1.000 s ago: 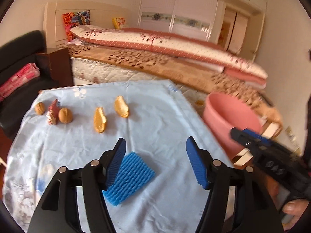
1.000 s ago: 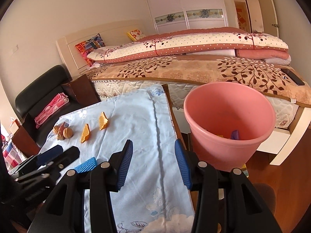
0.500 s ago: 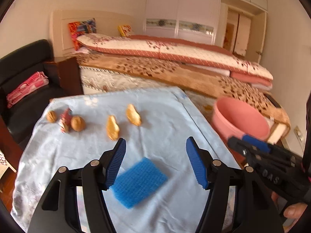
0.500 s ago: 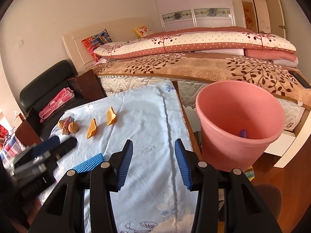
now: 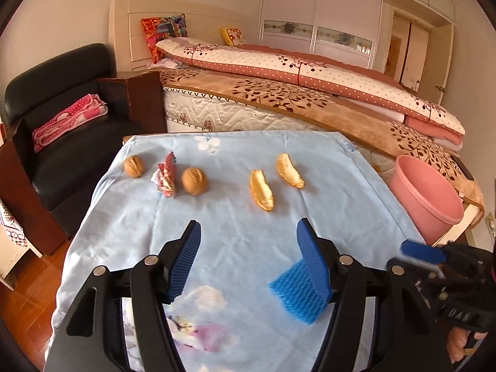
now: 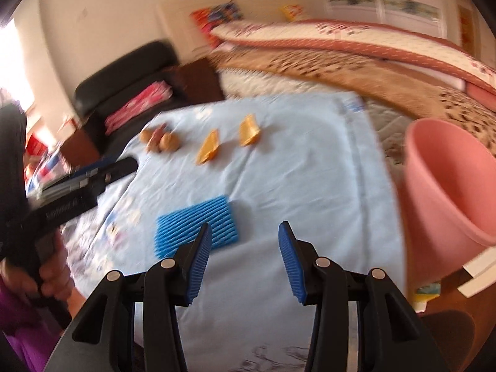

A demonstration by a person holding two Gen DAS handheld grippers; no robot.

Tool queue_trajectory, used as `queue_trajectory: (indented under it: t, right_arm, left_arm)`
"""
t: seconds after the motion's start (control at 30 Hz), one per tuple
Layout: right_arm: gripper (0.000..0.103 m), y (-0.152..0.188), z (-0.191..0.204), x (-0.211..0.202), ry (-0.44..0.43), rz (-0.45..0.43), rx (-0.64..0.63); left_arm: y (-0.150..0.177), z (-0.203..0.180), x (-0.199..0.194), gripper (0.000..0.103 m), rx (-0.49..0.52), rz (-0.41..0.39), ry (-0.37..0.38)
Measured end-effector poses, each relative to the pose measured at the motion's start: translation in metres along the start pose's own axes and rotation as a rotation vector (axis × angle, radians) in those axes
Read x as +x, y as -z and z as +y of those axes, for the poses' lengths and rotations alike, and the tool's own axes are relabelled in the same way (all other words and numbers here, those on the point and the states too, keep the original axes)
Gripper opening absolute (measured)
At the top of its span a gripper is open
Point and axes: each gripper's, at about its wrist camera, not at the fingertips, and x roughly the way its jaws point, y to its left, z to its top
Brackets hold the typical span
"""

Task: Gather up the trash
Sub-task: 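Grasp the blue mesh sponge with the right tool while the left tool grasps an orange peel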

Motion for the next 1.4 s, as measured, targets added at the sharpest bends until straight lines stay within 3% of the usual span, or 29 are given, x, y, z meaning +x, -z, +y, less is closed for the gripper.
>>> queue_trajectory:
  t: [0.2,0.33,0.43,0.47,0.53,0.57,0.7,0.9,1.13,1.4]
  right_arm:
    - [0.044,-0.005,0.018,0.032,-0.05,0.092,-0.03]
    - [0.044,-0.005,0.021,0.054,-0.032,0.154,-0.029]
    - [0.044,-0.005,0.025,0.057,-0.016,0.152,-0.06]
    - [0.031,-0.005,0.027,0.056,-0.014,0.149,-0.072]
    - [0.019,-0.003,0.029,0.057,-0.029,0.148,-0.081]
    - [0.008,-0.003,0.03,0.057,-0.038,0.146,-0.083]
    - [0.006,-0.006,0.03,0.048,-0.043,0.102,-0.097]
    - [0.006,-0.019,0.004,0.026,-0.027,0.01,-0.012]
    - [0.006,-0.028,-0.028,0.012,-0.004,-0.038,0.068]
    - [0.006,-0.029,-0.045,0.013,-0.002,-0.037,0.095]
  left_arm:
    - [-0.002,0.006,0.004,0.065,0.014,-0.003,0.011]
    - [-0.005,0.009,0.009,0.065,0.02,0.005,0.017]
    - [-0.01,0.01,0.013,0.065,0.026,0.001,0.02]
    - [-0.012,0.01,0.014,0.065,0.028,-0.001,0.019]
    - [-0.016,0.01,0.02,0.065,0.029,0.003,0.025]
    - [-0.017,0.01,0.022,0.065,0.029,0.007,0.027]
    - [-0.022,0.006,0.037,0.065,0.023,0.042,0.053]
    - [-0.035,-0.01,0.063,0.061,0.033,0.077,0.084]
    - [-0.042,-0.029,0.104,0.059,0.072,0.128,0.029]
    - [-0.033,-0.027,0.141,0.046,0.051,0.231,-0.044]
